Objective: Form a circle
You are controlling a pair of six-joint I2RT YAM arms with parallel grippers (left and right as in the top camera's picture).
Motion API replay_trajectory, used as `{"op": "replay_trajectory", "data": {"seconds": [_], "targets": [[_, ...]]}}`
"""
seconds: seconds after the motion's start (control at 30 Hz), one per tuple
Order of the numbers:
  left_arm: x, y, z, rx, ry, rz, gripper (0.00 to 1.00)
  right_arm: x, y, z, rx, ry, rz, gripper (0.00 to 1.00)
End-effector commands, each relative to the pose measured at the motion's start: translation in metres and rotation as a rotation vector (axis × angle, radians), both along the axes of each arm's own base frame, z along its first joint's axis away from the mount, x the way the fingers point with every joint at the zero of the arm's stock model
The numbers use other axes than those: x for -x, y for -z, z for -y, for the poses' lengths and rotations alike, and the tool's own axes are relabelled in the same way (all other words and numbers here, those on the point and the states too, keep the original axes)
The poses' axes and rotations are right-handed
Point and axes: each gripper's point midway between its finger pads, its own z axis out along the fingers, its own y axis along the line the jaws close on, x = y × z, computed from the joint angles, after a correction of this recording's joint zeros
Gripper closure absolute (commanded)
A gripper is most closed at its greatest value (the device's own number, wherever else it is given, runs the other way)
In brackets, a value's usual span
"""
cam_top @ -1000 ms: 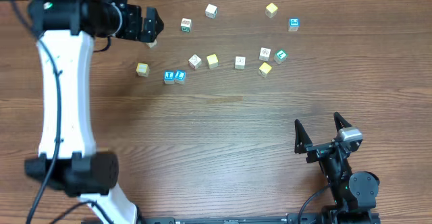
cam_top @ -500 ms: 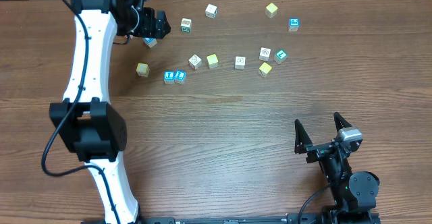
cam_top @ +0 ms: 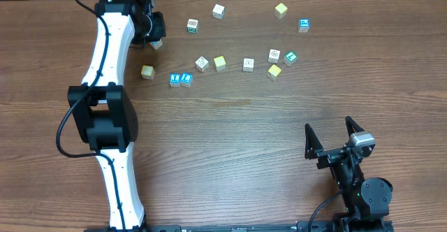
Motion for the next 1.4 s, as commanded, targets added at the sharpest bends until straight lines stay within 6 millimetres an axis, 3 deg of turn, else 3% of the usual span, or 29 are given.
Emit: {"op": "replay_trajectory", "data": {"seconds": [0.0,0.07,0.2,0.23,0.3,0.4,0.5,0.63,0.77,0.97,1.17,1.37], "targets": [[-0.016,0.011,-0.003,-0.004,-0.07,0.024,0.93,0.0,0.002,0.001,-0.003,0.008,0.001,0.0],[-0.02,0.019,-0.009,-0.031,-0.097,0.028,0.81,0.0,0.002,0.001,-0.003,0.008,0.001,0.0],[-0.024,0.038,-0.015,-0.051,-0.14,0.011,0.77,0.0,0.002,0.001,-0.003,0.008,0.001,0.0],[-0.025,0.041,-0.015,-0.051,-0.14,0.011,0.73,0.0,0.002,0.001,-0.003,0.008,0.001,0.0],[-0.027,0.049,-0.017,-0.06,-0.145,0.01,0.55,0.0,0.002,0.001,-0.003,0.008,0.001,0.0],[-0.028,0.05,-0.026,-0.105,-0.166,0.015,0.54,0.0,0.002,0.001,-0.003,0.008,0.001,0.0],[-0.033,0.047,-0.029,-0.119,-0.172,0.038,0.42,0.0,0.002,0.001,-0.003,0.008,0.001,0.0],[-0.033,0.048,-0.029,-0.119,-0.172,0.037,0.41,0.0,0.002,0.001,-0.003,0.008,0.001,0.0],[-0.03,0.052,-0.027,-0.12,-0.168,0.024,0.5,0.0,0.002,0.001,-0.003,0.008,0.001,0.0],[-0.026,0.065,-0.024,-0.151,-0.167,0.012,0.54,0.0,0.002,0.001,-0.003,0.008,0.001,0.0],[-0.021,0.071,-0.026,-0.162,-0.169,-0.006,0.52,0.0,0.002,0.001,-0.003,0.008,0.001,0.0],[-0.019,0.074,-0.026,-0.166,-0.169,-0.014,0.44,0.0,0.002,0.001,-0.003,0.008,0.001,0.0]]}}
